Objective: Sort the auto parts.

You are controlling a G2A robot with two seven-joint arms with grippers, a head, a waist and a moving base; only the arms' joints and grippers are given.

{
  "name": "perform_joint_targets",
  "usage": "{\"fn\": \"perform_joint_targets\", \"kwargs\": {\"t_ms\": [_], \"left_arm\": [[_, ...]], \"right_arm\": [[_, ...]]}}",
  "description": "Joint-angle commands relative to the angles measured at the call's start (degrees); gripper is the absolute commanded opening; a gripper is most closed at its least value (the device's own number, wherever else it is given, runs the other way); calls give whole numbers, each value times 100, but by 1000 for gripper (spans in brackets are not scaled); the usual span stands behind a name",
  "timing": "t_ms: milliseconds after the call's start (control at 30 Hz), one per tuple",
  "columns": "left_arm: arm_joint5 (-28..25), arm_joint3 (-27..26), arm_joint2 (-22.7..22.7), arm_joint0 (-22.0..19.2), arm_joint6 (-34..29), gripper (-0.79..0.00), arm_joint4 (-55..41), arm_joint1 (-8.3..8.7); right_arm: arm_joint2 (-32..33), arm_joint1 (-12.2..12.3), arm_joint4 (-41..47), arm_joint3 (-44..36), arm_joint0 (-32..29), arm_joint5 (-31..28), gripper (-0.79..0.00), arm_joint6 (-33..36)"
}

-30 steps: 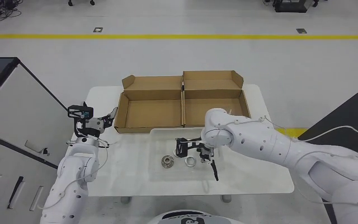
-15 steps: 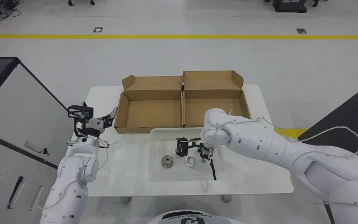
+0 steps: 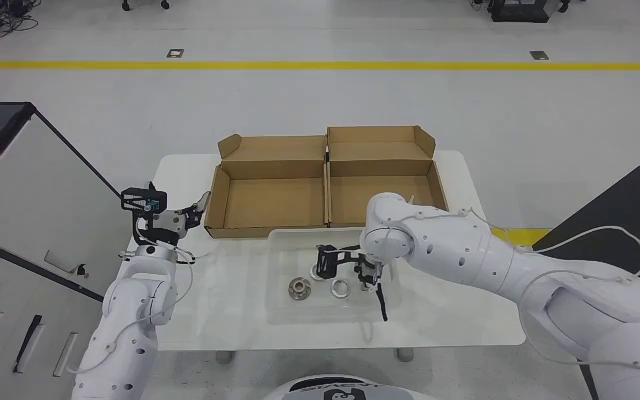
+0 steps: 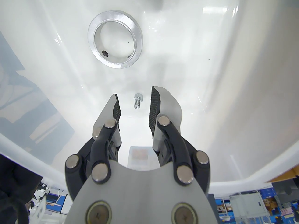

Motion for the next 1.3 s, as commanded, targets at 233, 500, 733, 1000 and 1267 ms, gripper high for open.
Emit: {"fn": "perform_joint_targets", "kwargs": {"t_ms": [233, 500, 733, 1000, 1267], "left_arm": [[0, 0, 0, 0, 0, 0, 0, 0], [0, 0, 0, 0, 0, 0, 0, 0], [0, 0, 0, 0, 0, 0, 0, 0], [0, 0, 0, 0, 0, 0, 0, 0], [0, 0, 0, 0, 0, 0, 0, 0]], "right_arm": [[0, -29, 21, 134, -42, 15, -505, 15], [0, -57, 35, 201, -92, 0, -548, 0], [0, -92, 24, 269, -123, -5, -563, -5], [0, -89, 37, 262, -107, 23, -570, 23], [0, -16, 38, 190, -80, 72, -576, 72]]}}
